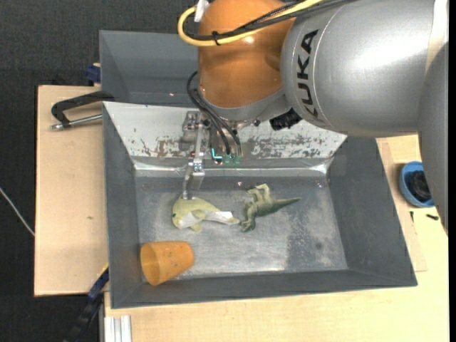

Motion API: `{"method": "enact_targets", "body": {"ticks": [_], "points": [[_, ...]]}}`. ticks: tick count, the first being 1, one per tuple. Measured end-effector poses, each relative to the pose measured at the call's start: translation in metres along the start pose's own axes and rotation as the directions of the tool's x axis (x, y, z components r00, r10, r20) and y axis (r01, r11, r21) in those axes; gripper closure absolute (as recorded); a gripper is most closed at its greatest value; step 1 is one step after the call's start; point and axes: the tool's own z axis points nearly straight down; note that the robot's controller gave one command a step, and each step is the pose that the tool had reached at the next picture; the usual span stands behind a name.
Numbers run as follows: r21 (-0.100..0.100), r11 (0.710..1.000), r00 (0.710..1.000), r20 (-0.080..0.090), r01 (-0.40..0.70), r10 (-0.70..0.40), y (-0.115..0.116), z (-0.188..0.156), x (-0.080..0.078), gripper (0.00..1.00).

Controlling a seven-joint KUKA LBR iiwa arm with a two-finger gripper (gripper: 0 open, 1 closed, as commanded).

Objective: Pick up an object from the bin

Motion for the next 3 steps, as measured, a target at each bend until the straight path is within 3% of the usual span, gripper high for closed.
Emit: {"method": "enact_targets", "body": {"ticks": [1,2,3], "points": [[-0.001,0.973,0.973,0.012,0.232,-0.232,-0.031,0.159,0.055,0.0],[-0.002,0.973,0.973,0.019,0.231,-0.231,-0.03,0.155,0.053,1.0],[0.005,0.919,0.919,0.021,0.393,-0.393,-0.052,-0.001,0.02,1.0]]}}
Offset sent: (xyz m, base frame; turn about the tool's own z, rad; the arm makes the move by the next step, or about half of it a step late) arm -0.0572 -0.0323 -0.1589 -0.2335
